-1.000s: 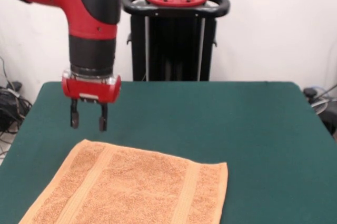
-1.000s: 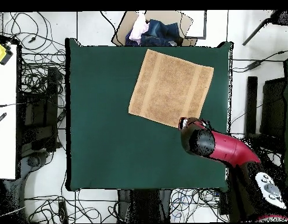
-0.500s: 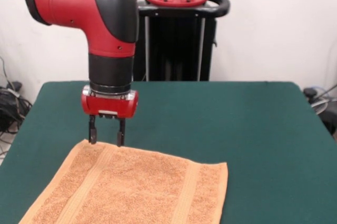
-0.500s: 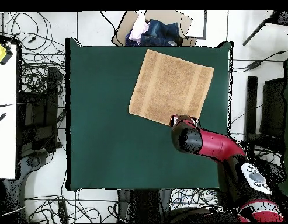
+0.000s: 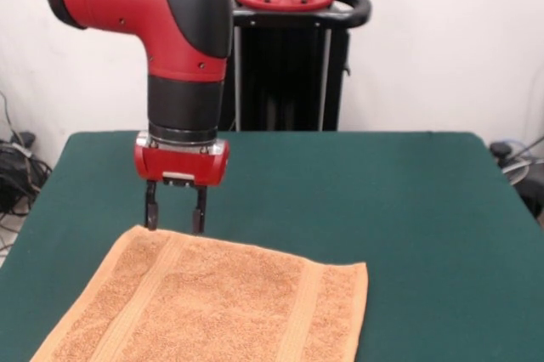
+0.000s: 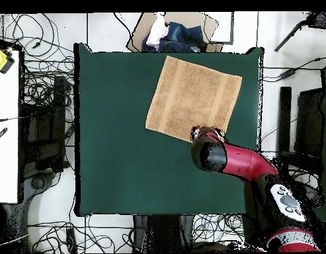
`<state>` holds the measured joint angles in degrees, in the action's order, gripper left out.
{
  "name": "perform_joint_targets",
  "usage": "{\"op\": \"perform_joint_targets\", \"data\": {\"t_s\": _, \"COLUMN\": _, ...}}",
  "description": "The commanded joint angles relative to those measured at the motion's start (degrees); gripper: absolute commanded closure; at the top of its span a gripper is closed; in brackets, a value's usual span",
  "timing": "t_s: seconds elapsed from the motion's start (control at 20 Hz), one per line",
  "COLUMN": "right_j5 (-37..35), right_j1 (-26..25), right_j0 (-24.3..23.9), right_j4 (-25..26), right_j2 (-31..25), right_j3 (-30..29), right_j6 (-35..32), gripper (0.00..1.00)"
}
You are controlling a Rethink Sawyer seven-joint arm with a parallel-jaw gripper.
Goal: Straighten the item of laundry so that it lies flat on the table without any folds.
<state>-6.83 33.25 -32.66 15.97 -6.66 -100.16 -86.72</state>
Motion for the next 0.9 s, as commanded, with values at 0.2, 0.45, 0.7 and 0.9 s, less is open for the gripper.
{"op": "perform_joint_targets", "data": {"t_s": 0.2, "right_j5": -10.4, "right_j1": 6.2, "right_j0": 3.5, "right_j4": -4.9, "right_j2": 0.8, "right_j3": -0.2, "right_j6": -9.4, "gripper": 0.00}}
{"op": "perform_joint_targets", "data": {"t_s": 0.45, "right_j5": -7.0, "right_j1": -1.3, "right_j0": 3.2, "right_j4": -4.5, "right_j2": 0.3, "right_j3": 3.5, "right_j6": -9.2, "gripper": 0.00}}
{"op": "perform_joint_targets", "data": {"t_s": 0.7, "right_j5": -3.0, "right_j1": -6.3, "right_j0": 3.5, "right_j4": -4.5, "right_j2": 0.2, "right_j3": 5.2, "right_j6": -10.3, "gripper": 0.00}}
{"op": "perform_joint_targets", "data": {"t_s": 0.9, "right_j5": -2.6, "right_j1": -7.5, "right_j0": 4.1, "right_j4": -4.5, "right_j2": 0.5, "right_j3": 6.4, "right_j6": -10.6, "gripper": 0.00}}
